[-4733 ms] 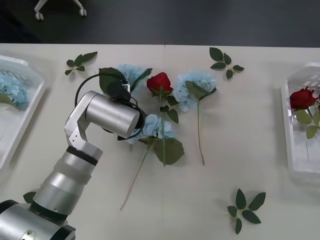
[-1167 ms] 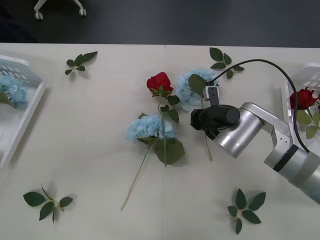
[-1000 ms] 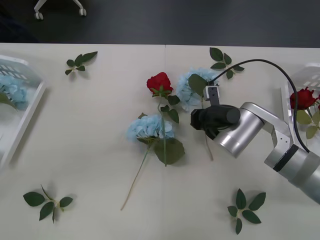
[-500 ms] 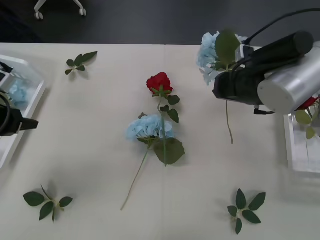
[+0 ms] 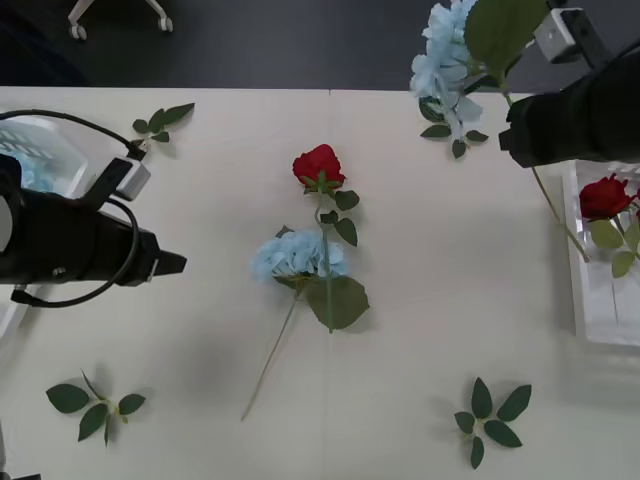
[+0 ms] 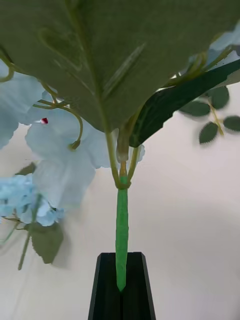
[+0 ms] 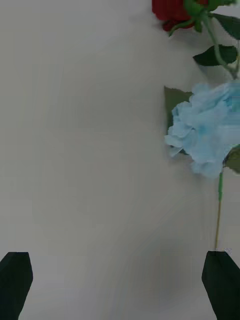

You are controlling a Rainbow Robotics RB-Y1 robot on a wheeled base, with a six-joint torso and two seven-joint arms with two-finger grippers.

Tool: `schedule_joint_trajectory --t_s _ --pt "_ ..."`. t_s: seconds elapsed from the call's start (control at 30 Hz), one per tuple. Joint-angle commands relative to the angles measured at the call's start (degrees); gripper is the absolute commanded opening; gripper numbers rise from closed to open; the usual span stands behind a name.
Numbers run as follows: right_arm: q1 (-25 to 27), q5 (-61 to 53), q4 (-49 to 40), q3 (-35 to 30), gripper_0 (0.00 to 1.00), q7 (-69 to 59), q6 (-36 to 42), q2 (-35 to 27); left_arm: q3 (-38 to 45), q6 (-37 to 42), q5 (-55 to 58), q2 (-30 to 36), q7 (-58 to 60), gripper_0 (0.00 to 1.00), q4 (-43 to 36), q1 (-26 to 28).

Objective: Put the red flowers into the right box and the blue flowers into the left box

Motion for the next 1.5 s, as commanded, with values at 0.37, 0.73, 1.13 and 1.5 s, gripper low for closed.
schedule_joint_trajectory --t_s 0.37,0.73,1.13,1.5 --pt "17.0 -18.2 -2.9 8.8 0.00 32.0 -49.1 -8.8 5.5 0.2 21.4 1.1 -14.2 1.00 0.9 -1.9" --pt "10.5 -23.6 -4.6 34.4 0.00 50.7 -74.0 -9.7 13.4 -0.7 38.4 1.1 -31.3 1.00 9.9 -3.1" --pt "4.5 -23.4 -1.8 44.8 0.00 57.8 -85.6 -1.5 15.7 -0.3 52.4 4.5 -38.2 1.00 16.6 -3.2" --pt "-5.2 -23.7 3.6 52.4 0.00 57.7 -92.5 4.8 15.2 3.6 58.2 6.5 -46.9 1.00 24.8 -3.3"
